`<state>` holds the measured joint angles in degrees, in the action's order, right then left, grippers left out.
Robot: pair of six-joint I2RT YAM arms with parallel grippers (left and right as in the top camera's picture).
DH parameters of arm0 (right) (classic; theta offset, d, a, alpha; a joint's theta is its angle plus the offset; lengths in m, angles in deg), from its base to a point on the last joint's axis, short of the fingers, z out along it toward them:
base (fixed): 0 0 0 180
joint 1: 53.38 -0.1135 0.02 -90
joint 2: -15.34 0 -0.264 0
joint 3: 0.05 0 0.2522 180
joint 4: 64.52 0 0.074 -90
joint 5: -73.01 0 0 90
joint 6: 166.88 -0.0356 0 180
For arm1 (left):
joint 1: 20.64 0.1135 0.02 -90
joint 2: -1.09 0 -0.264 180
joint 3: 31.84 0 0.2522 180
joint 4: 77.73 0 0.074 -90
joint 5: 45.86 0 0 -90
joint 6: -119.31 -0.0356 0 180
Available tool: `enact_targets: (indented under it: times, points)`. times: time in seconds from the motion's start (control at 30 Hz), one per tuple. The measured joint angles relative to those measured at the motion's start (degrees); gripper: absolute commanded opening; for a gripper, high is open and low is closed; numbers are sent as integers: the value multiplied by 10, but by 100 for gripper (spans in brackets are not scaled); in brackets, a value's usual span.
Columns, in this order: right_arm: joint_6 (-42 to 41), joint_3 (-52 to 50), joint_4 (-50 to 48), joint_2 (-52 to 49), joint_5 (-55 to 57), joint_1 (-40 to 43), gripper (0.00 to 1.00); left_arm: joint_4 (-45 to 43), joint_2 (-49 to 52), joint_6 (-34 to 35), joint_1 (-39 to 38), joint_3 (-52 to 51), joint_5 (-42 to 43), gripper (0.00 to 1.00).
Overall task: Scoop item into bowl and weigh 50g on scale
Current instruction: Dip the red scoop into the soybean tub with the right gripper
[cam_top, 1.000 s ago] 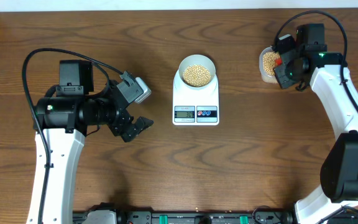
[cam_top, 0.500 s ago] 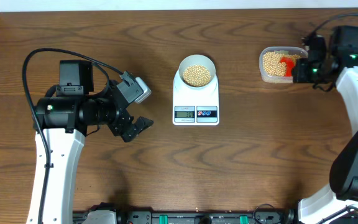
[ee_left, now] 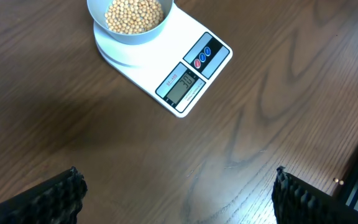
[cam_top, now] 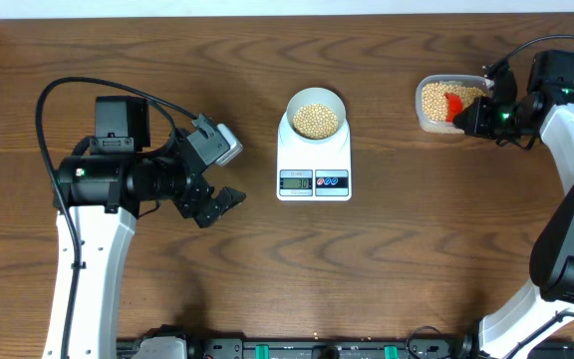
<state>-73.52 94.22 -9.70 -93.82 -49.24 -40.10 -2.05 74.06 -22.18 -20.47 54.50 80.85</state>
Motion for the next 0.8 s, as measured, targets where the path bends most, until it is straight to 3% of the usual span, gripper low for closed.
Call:
enact_targets:
  times: [0.4,0.8]
  points:
    - [-2,0,5,-7,-148,87,1,0,0,0,0,0,0,98]
    - [-2,0,16,-7,-197,124,1,0,0,0,0,0,0,98]
